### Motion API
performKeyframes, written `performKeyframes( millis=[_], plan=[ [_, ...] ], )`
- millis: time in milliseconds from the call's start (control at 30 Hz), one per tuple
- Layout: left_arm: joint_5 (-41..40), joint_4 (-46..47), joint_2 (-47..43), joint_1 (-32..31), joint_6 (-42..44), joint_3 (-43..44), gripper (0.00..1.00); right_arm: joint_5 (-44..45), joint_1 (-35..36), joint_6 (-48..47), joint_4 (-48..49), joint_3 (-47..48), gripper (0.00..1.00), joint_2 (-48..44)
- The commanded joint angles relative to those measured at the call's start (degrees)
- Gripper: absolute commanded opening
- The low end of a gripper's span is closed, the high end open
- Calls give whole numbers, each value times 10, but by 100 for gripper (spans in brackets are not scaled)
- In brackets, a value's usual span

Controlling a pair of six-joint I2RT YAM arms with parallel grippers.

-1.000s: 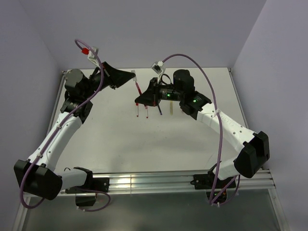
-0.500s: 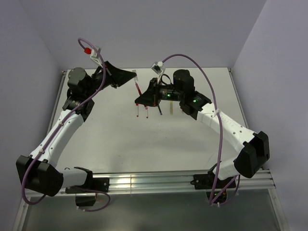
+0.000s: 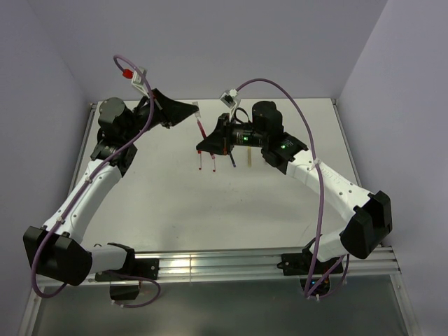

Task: Insert the pens into the pen caps
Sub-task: Insert the pen cap onto the pen.

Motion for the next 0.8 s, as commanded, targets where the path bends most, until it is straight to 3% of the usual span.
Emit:
performKeyframes(
  millis=[0,767],
  plan=[
    [-2,12,-8,-2,10,33,0,-3,-5,-6,12,29,0,1],
    [1,6,-12,-2,16,27,0,11,-8,-4,16,22,0,-11]
  ],
)
